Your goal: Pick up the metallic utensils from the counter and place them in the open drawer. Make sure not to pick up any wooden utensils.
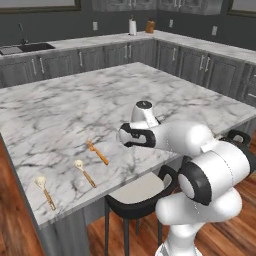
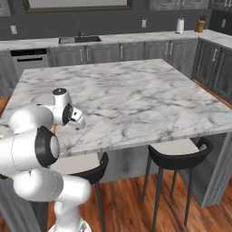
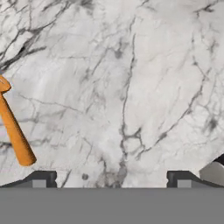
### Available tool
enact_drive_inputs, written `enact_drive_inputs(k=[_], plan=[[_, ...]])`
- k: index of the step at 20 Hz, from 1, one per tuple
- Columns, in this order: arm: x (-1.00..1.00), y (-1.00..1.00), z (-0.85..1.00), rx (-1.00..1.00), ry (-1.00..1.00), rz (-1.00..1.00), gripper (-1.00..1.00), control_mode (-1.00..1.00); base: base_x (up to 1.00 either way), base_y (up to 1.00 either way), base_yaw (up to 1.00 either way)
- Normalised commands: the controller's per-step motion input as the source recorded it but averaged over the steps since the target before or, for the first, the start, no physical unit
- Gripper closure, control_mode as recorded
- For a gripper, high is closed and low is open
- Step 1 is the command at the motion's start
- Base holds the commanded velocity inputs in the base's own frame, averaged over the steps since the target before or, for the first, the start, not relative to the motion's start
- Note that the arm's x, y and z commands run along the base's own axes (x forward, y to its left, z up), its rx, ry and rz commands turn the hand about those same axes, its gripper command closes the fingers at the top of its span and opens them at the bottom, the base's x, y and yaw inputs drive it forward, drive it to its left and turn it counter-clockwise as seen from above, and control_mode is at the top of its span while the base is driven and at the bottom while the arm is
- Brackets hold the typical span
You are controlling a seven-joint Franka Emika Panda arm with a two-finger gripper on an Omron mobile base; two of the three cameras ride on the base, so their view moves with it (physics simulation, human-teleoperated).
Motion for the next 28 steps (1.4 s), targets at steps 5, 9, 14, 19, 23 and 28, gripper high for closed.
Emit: enact_drive_inputs(k=[5, 9, 14, 19, 23, 28], plan=[[0.42, 0.23, 0.00, 0.02, 0.00, 0.70, -1.00, -1.00, 0.00, 0.00, 0.00], [0.58, 0.83, -0.14, 0.00, 0.00, 0.49, -1.00, -1.00, 0.00, 0.00, 0.00], [0.71, 1.00, -0.18, -0.10, -0.02, 0.16, -1.00, -1.00, 0.00, 0.00, 0.00], [0.26, 0.61, -0.14, -0.10, 0.05, 0.00, -1.00, -1.00, 0.00, 0.00, 0.00], [0.09, 0.44, -0.18, -0.05, 0.05, 0.00, -1.00, -1.00, 0.00, 0.00, 0.00], [0.16, 0.28, -0.23, -0.05, 0.06, 0.00, -1.00, -1.00, 0.00, 0.00, 0.00]])
